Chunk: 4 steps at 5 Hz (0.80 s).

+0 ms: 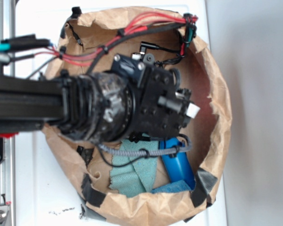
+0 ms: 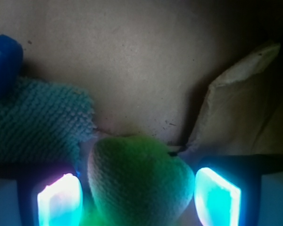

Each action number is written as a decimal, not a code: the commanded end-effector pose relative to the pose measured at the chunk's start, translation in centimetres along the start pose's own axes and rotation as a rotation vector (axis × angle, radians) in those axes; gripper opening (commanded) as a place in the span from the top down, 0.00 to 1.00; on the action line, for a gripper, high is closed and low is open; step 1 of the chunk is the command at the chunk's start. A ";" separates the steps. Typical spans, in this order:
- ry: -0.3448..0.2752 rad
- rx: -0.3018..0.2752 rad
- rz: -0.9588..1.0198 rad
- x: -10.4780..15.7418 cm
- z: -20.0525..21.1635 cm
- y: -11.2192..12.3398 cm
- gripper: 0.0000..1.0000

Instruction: Grab the green animal.

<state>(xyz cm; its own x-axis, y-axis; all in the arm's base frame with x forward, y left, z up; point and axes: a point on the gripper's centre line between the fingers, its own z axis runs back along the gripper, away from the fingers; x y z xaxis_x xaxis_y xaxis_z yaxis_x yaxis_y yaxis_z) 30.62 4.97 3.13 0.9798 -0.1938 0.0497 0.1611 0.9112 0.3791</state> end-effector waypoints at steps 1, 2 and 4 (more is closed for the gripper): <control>-0.024 0.017 0.097 0.7 0.1 -0.7 1.00; -0.017 0.015 0.109 0.9 -0.1 -0.6 1.00; -0.014 0.004 0.128 0.5 1.0 -0.3 1.00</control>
<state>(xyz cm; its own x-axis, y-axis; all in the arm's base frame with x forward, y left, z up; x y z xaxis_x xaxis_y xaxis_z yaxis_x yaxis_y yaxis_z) 30.22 4.67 3.41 0.9936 -0.0893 0.0686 0.0575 0.9261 0.3729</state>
